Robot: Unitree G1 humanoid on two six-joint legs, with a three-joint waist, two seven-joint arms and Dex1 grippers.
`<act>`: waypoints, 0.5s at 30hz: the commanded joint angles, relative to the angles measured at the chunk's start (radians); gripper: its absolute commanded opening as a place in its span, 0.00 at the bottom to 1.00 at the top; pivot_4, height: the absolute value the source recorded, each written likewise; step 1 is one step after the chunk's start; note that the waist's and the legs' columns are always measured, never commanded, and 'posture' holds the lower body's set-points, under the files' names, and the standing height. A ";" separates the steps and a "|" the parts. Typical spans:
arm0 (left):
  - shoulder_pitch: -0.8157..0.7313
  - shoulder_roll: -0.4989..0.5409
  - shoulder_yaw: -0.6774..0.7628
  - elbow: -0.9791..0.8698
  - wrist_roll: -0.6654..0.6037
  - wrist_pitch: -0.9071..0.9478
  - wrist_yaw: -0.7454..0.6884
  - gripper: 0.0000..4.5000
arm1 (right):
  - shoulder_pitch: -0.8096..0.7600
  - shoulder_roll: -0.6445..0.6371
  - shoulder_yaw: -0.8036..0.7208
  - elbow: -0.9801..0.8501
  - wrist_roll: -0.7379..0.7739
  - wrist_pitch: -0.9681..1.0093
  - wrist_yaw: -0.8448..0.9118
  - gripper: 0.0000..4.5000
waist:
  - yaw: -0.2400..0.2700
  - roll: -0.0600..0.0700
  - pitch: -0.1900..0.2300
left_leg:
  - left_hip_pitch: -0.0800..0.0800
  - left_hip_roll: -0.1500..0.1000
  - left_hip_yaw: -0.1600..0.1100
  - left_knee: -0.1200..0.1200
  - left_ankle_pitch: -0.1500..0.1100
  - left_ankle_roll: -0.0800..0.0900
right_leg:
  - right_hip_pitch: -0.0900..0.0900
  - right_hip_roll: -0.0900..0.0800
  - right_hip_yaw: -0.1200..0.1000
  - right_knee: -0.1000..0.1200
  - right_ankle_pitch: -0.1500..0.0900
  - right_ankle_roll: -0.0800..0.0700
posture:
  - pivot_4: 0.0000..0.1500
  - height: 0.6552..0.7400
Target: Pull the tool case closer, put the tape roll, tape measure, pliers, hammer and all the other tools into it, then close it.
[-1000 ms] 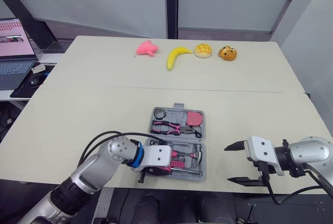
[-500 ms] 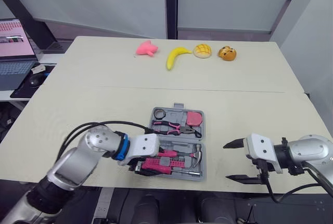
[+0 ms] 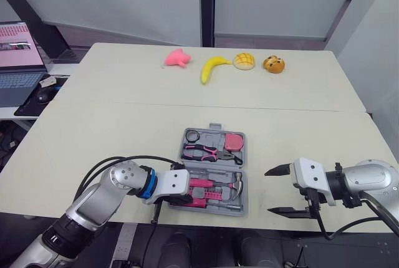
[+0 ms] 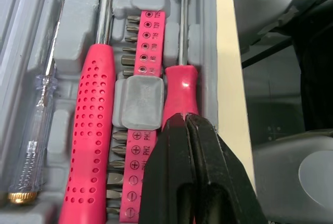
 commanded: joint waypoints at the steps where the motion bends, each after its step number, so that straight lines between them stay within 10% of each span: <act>1: 0.016 0.004 -0.015 0.007 0.022 -0.022 0.006 0.00 | -0.015 0.003 -0.004 -0.026 0.010 0.000 -0.005 1.00 | 0.000 0.000 0.000 | 0.000 0.000 0.000 0.000 0.000 0.000 | 0.000 0.000 0.000 0.000 0.000 0.000 | 1.00 1.00; 15: 0.131 0.031 0.376 -0.016 -0.259 0.007 0.056 0.00 | -0.051 0.122 0.006 0.053 -0.053 -0.032 -0.141 1.00 | -0.002 0.000 -0.001 | 0.000 0.001 -0.001 0.000 0.000 0.000 | 0.001 0.000 0.000 0.000 0.000 0.000 | 1.00 1.00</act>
